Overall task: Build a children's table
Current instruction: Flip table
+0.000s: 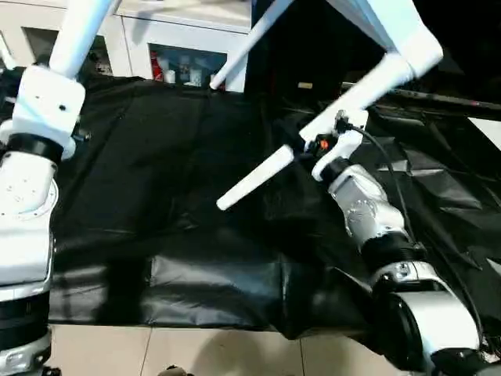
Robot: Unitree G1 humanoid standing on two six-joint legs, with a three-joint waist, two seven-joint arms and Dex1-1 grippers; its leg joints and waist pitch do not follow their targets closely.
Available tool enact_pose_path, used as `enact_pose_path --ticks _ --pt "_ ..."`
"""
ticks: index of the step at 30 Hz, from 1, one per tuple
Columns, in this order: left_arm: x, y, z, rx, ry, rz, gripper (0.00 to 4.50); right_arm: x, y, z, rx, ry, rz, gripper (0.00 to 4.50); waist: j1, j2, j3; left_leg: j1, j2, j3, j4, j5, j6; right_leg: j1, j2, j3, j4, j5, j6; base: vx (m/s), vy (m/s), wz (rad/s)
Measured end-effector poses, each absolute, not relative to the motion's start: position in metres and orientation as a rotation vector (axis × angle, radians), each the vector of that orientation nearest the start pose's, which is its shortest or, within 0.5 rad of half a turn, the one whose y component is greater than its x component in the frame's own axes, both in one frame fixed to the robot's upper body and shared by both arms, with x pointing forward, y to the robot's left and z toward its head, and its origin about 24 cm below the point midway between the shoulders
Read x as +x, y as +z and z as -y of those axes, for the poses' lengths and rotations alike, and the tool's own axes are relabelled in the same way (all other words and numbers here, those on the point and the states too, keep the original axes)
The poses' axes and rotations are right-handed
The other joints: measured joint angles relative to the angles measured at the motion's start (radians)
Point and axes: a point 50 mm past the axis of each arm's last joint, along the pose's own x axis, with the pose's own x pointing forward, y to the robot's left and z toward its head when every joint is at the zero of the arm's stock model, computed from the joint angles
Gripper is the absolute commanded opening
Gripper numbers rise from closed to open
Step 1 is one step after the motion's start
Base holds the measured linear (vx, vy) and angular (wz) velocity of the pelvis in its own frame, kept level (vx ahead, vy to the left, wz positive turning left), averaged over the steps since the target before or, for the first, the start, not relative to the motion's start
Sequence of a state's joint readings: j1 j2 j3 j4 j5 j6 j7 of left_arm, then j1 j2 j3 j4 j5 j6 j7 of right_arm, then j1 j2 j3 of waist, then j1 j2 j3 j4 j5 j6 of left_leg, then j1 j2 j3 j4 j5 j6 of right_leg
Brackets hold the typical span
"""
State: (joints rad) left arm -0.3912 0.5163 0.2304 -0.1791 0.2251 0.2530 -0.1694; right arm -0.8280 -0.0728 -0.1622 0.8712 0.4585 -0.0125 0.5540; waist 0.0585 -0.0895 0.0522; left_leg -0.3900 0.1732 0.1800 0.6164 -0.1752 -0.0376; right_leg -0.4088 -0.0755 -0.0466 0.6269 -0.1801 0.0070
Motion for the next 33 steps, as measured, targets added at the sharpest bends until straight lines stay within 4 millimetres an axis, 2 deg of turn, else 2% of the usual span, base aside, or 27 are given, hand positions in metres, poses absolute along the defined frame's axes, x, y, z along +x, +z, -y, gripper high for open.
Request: enact_pose_path --ticks 5,8,10,13,18,22,26,30,33 --pt "0.293 0.211 -0.255 0.663 0.170 0.304 1.54 0.384 0.114 0.114 0.427 0.558 0.086 2.82 0.002 0.000 0.000 -0.001 0.000 0.000 0.000 0.000 0.000 -0.001 0.000 0.000 0.000 0.000 0.000 0.000 0.000 0.00" --pt "0.293 0.208 -0.255 0.645 0.175 0.301 1.54 0.384 0.121 0.118 0.348 0.559 0.129 2.67 0.003 0.000 0.000 -0.003 0.000 0.000 0.000 0.000 0.000 -0.003 0.000 0.000 -0.001 0.000 0.000 0.000 0.000 0.00" --pt "0.292 0.202 -0.257 0.627 0.177 0.284 1.54 0.380 0.124 0.119 0.317 0.565 0.167 2.37 0.004 0.001 0.000 -0.006 0.000 0.000 0.000 0.000 0.000 -0.005 0.000 0.000 -0.001 0.000 0.000 0.000 0.000 0.00" --pt "0.293 0.191 -0.261 0.599 0.190 0.240 1.51 0.374 0.132 0.119 0.284 0.580 0.223 2.20 0.005 0.001 0.000 -0.011 0.000 0.000 -0.001 0.000 0.000 -0.010 0.000 -0.001 -0.001 0.002 -0.004 0.000 0.000 0.00" --pt "0.293 0.172 -0.267 0.556 0.197 0.164 1.51 0.368 0.141 0.119 0.242 0.596 0.279 2.05 0.007 -0.002 0.002 -0.014 0.001 0.000 -0.002 0.000 0.000 -0.010 0.000 -0.003 -0.004 0.003 -0.004 0.000 0.000 0.00" --pt "0.291 0.164 -0.271 0.524 0.201 0.138 1.51 0.357 0.144 0.120 0.205 0.590 0.316 1.95 0.017 -0.004 0.002 -0.015 0.001 0.000 -0.006 0.000 0.000 -0.010 0.000 -0.004 -0.009 0.003 -0.005 0.000 0.000 0.00" --pt "0.285 0.147 -0.272 0.462 0.195 0.100 1.51 0.335 0.145 0.118 0.140 0.591 0.370 1.93 0.029 -0.006 0.001 -0.013 0.001 0.001 -0.013 0.000 0.000 -0.009 0.001 -0.004 -0.016 0.003 -0.005 0.000 0.000 0.00" --pt "0.278 0.122 -0.278 0.407 0.201 0.029 1.51 0.320 0.147 0.110 0.081 0.615 0.398 1.91 0.027 -0.007 0.000 -0.011 0.002 0.002 -0.014 0.000 0.000 -0.008 0.002 -0.004 -0.016 0.003 -0.004 0.000 0.000 0.00" --pt "0.272 0.109 -0.281 0.394 0.212 0.005 1.51 0.313 0.146 0.104 0.056 0.619 0.394 1.88 0.027 -0.009 -0.001 -0.010 0.002 0.001 -0.014 0.001 -0.001 -0.007 0.002 -0.004 -0.016 0.003 -0.004 0.000 0.000 0.00"
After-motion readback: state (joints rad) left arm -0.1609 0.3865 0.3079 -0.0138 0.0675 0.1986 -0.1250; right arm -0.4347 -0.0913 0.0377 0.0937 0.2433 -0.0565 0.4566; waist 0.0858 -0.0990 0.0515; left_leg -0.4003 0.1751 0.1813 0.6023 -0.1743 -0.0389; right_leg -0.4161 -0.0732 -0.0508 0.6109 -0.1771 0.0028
